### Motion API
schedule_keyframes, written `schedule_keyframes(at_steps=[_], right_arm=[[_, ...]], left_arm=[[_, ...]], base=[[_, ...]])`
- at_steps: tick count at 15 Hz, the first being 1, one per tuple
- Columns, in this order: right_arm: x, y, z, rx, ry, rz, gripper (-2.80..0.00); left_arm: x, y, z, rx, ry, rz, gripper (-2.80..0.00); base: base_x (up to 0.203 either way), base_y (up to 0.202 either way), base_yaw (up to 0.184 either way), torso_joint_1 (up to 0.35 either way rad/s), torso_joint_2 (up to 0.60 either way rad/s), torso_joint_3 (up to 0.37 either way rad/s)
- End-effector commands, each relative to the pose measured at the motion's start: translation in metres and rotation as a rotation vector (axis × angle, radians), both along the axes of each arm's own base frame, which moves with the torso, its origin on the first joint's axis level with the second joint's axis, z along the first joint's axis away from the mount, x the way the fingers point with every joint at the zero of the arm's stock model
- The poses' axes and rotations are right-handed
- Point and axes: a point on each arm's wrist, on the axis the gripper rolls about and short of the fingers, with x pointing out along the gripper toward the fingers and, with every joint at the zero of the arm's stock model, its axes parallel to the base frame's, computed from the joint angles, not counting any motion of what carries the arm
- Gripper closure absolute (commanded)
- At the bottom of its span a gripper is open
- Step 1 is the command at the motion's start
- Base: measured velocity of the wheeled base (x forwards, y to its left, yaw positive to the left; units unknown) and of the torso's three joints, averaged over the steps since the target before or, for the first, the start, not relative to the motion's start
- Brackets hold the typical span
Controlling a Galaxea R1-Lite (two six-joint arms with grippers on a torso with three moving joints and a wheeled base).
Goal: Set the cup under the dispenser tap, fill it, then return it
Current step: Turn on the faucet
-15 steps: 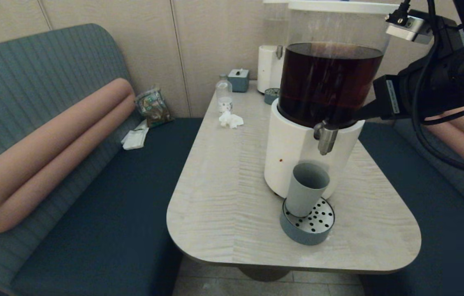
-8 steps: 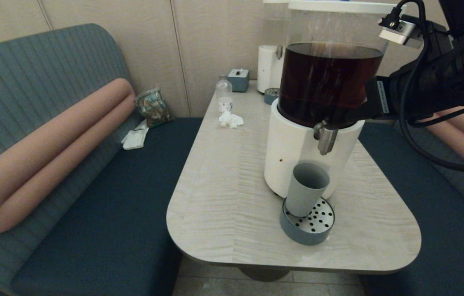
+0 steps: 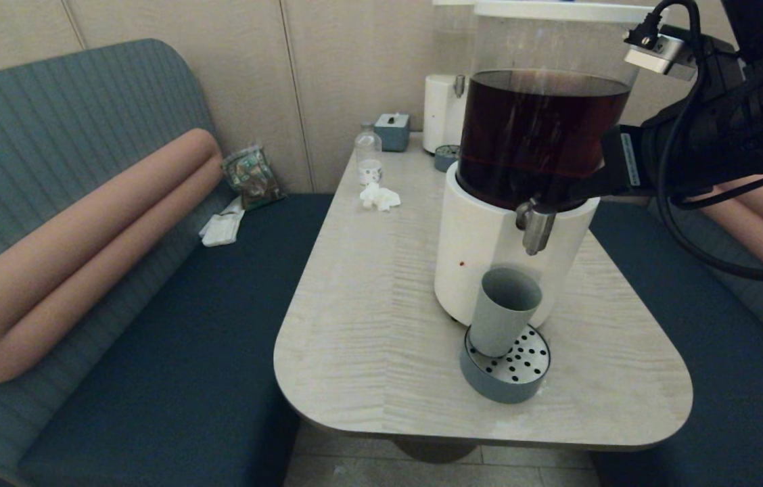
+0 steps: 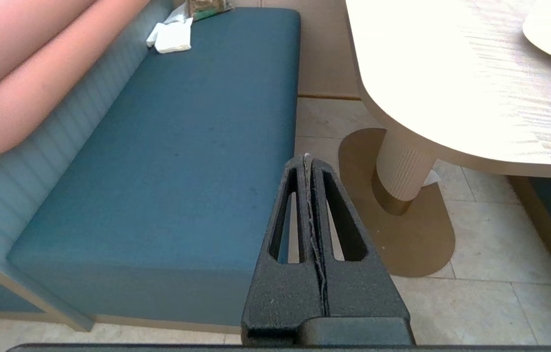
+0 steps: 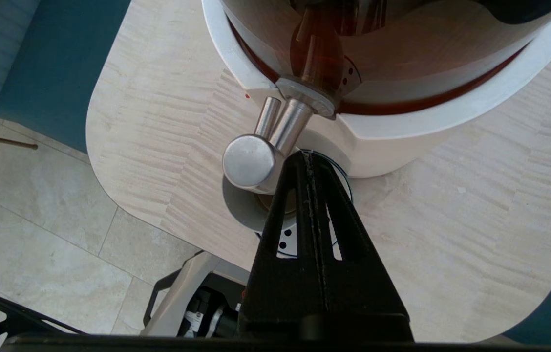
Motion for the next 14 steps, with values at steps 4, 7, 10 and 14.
schedule_keyframes(at_steps=[4, 7, 10, 14], right_arm=[[0.002, 0.001, -0.002, -0.006, 0.008, 0.000, 0.00], [0.003, 0.002, -0.003, -0.007, 0.010, 0.001, 0.00], [0.006, 0.003, -0.004, -0.006, 0.008, 0.001, 0.00], [0.010, 0.006, -0.008, -0.010, 0.019, 0.001, 0.00]], left_arm=[[0.000, 0.000, 0.000, 0.000, 0.000, 0.001, 0.00], [0.000, 0.000, 0.000, 0.000, 0.000, 0.001, 0.00], [0.000, 0.000, 0.000, 0.000, 0.000, 0.001, 0.00], [0.000, 0.000, 0.000, 0.000, 0.000, 0.001, 0.00]], base=[[0.000, 0.000, 0.000, 0.000, 0.00, 0.000], [0.000, 0.000, 0.000, 0.000, 0.00, 0.000], [0.000, 0.000, 0.000, 0.000, 0.00, 0.000], [0.000, 0.000, 0.000, 0.000, 0.00, 0.000]])
